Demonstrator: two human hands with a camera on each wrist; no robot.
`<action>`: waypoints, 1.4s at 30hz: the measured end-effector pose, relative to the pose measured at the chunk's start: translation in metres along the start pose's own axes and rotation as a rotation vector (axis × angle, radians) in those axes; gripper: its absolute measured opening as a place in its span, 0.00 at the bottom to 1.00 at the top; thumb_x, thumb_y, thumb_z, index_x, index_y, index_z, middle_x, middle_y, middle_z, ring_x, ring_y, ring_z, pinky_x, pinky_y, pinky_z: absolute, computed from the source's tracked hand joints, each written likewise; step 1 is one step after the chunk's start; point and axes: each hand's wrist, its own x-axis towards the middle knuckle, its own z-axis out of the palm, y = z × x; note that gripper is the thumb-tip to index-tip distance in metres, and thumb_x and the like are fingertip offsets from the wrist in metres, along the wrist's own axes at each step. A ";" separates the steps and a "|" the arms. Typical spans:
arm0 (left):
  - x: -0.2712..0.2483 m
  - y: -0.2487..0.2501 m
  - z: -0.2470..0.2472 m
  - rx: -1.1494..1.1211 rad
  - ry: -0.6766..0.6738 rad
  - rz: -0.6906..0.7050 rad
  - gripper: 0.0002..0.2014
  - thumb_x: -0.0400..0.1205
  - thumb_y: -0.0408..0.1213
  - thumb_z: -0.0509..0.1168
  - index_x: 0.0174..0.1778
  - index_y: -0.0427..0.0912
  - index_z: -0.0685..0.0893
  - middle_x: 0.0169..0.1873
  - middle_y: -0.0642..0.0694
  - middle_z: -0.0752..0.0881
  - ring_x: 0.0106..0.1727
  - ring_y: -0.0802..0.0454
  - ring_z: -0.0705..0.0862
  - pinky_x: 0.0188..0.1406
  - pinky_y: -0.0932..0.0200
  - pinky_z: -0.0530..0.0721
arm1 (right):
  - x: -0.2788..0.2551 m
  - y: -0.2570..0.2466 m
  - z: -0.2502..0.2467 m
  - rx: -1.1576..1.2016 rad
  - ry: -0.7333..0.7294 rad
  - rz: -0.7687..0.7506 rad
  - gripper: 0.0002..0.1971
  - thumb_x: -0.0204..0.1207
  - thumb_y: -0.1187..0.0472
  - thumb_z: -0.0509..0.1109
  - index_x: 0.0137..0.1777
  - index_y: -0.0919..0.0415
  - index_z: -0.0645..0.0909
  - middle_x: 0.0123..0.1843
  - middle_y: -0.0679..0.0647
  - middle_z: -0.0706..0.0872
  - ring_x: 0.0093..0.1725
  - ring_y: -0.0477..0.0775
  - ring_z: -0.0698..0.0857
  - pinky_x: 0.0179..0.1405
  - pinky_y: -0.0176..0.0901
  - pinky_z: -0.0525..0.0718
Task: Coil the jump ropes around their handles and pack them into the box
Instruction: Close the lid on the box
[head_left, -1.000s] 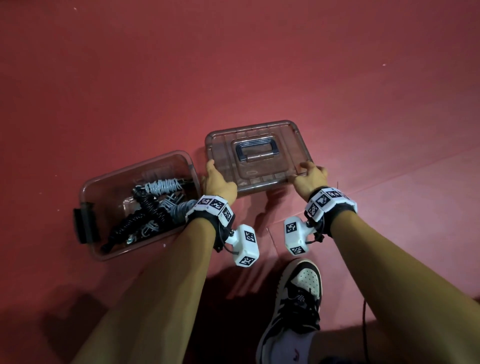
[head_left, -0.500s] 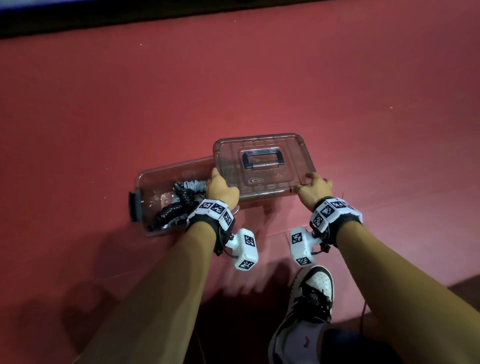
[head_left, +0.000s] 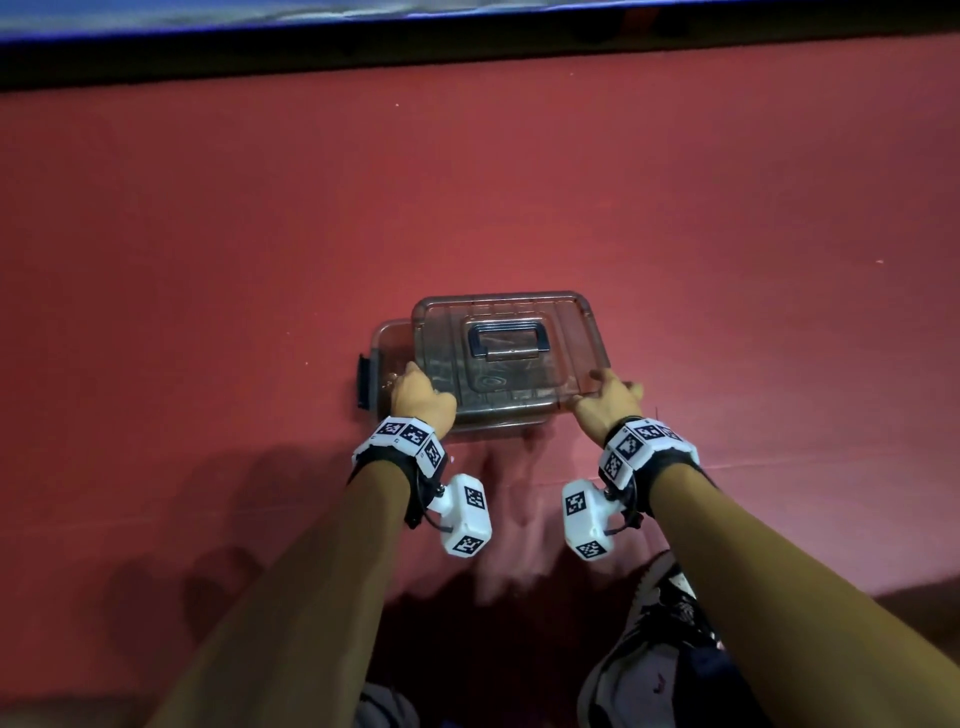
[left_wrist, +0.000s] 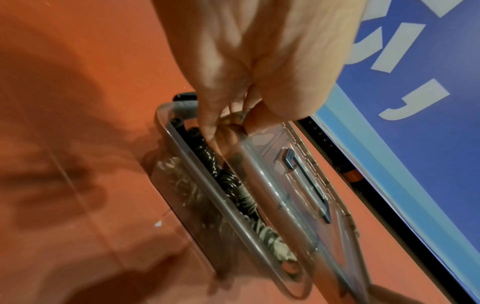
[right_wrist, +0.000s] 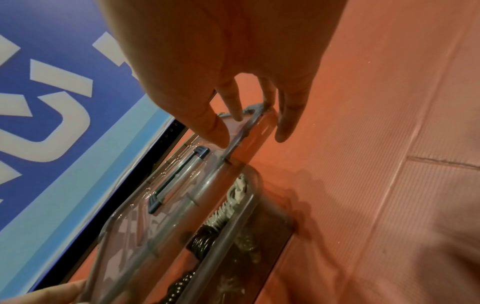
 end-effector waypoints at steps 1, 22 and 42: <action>0.001 -0.004 -0.005 -0.002 0.008 0.002 0.29 0.79 0.24 0.61 0.80 0.33 0.71 0.73 0.34 0.79 0.75 0.34 0.78 0.75 0.44 0.77 | 0.000 -0.003 0.005 -0.007 -0.004 0.001 0.27 0.79 0.54 0.71 0.78 0.56 0.72 0.76 0.63 0.61 0.62 0.69 0.81 0.76 0.49 0.74; 0.028 -0.065 -0.025 -0.030 0.012 -0.002 0.34 0.75 0.23 0.61 0.81 0.43 0.72 0.73 0.40 0.79 0.72 0.35 0.80 0.73 0.40 0.80 | -0.005 -0.013 0.059 -0.153 -0.065 -0.017 0.26 0.76 0.53 0.73 0.74 0.52 0.75 0.72 0.62 0.70 0.57 0.62 0.77 0.74 0.46 0.73; 0.031 -0.070 -0.033 0.001 0.029 -0.017 0.34 0.83 0.26 0.62 0.87 0.44 0.66 0.75 0.39 0.70 0.74 0.39 0.77 0.78 0.53 0.73 | -0.020 -0.041 0.086 -0.303 -0.069 0.004 0.27 0.77 0.60 0.67 0.77 0.53 0.69 0.87 0.62 0.45 0.82 0.74 0.57 0.80 0.64 0.63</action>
